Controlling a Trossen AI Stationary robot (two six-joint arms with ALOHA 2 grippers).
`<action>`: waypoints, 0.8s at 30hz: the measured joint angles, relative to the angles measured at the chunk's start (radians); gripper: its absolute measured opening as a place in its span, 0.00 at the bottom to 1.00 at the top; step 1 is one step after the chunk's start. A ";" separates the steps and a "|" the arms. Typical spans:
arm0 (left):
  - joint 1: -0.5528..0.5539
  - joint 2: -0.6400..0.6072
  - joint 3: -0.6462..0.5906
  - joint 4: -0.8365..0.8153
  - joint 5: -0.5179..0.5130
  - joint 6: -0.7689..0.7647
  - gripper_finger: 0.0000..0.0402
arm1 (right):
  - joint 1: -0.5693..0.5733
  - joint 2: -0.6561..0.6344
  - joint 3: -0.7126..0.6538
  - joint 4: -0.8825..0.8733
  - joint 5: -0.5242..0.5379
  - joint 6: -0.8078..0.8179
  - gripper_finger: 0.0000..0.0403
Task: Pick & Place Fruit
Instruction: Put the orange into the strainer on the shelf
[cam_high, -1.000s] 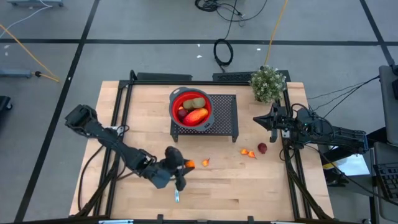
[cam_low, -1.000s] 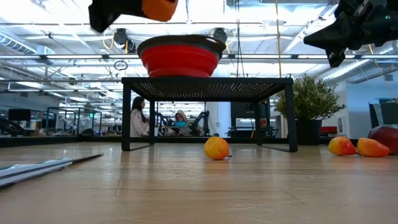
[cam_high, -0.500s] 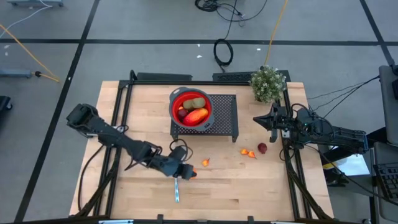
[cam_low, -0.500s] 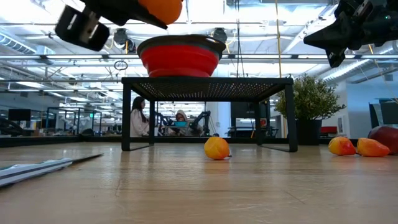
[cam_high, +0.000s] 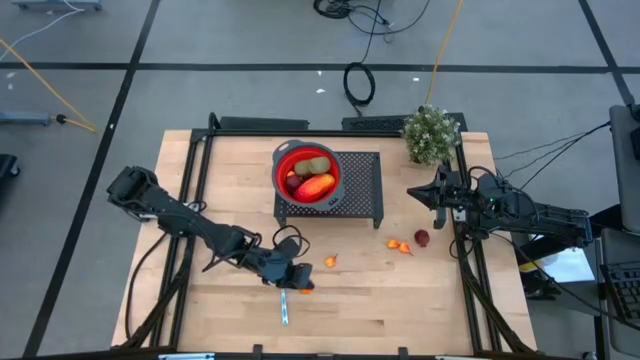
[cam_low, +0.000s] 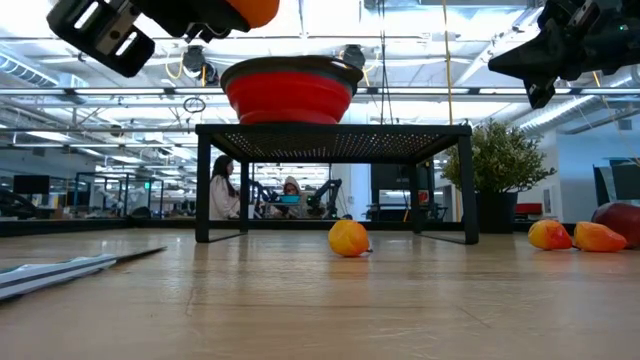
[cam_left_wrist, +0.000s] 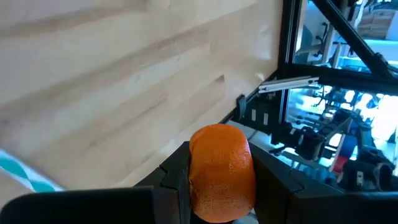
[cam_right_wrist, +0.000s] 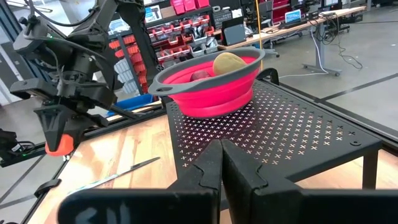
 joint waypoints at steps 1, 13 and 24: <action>0.000 0.000 0.000 0.000 -0.014 0.036 0.29 | 0.000 0.000 0.000 0.000 0.000 0.000 0.00; -0.032 0.000 0.000 0.243 -0.308 0.733 0.29 | 0.000 0.000 0.000 0.000 0.000 0.000 0.00; -0.026 -0.013 0.000 0.466 -0.523 1.104 0.29 | 0.000 0.000 0.000 0.000 0.000 0.000 0.00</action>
